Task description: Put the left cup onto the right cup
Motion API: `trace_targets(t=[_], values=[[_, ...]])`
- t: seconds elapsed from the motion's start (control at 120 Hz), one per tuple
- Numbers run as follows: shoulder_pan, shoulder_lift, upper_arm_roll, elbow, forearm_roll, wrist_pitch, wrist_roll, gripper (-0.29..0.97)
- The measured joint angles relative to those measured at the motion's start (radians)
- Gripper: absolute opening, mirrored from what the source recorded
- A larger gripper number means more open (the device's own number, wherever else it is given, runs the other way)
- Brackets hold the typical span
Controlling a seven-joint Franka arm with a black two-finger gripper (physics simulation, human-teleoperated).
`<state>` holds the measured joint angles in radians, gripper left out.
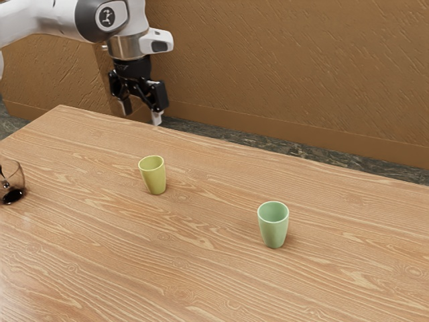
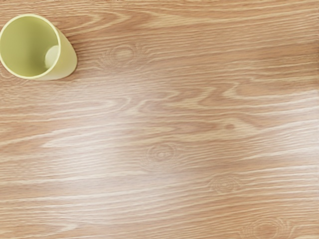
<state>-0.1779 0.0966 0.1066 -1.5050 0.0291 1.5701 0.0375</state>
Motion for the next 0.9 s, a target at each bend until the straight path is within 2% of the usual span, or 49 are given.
trace_targets(t=[0.192, 0.317, 0.492, 0.675, 0.9], values=[[-0.005, 0.007, 0.005, 0.002, -0.007, 0.011, 0.0, 0.68], [-0.01, 0.055, 0.039, 0.015, -0.006, 0.027, 0.001, 0.68], [0.007, 0.19, 0.109, 0.077, -0.034, 0.07, 0.003, 0.68], [0.052, 0.308, 0.115, 0.132, -0.076, 0.105, 0.01, 0.62], [0.094, 0.395, 0.113, 0.135, -0.14, 0.178, 0.041, 0.56]])
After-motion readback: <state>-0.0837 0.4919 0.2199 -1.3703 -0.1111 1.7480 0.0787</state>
